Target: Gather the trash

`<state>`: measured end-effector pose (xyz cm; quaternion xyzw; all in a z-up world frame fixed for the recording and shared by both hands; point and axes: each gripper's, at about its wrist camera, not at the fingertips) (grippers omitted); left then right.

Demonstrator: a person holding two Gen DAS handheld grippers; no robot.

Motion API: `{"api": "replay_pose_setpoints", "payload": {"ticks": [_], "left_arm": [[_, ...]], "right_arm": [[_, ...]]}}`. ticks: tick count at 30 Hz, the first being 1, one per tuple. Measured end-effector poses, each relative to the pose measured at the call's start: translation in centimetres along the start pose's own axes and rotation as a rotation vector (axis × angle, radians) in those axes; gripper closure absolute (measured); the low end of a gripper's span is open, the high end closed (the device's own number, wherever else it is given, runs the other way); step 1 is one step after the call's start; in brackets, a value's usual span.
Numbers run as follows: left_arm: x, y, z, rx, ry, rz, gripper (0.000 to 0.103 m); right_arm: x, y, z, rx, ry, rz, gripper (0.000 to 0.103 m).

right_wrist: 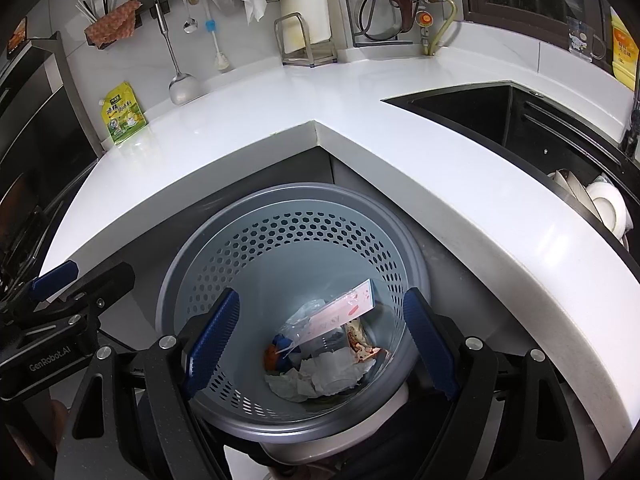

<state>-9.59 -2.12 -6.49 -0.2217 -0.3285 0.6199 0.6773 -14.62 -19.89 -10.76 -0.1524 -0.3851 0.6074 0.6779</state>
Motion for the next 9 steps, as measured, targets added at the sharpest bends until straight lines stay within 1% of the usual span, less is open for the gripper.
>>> {"api": "replay_pose_setpoints", "payload": {"ticks": [9], "left_arm": [[-0.05,0.01,-0.77,0.024,-0.008,-0.002,0.006]], "right_arm": [[-0.42,-0.02,-0.1,0.0,0.003,-0.011,0.023]]}}
Point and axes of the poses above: each gripper's, at about its wrist camera, not at the fingertips, and z roughly against the way its jaws point, x to its left, y to its underside, and after that the axes turned 13 degrees about -y, right-handed
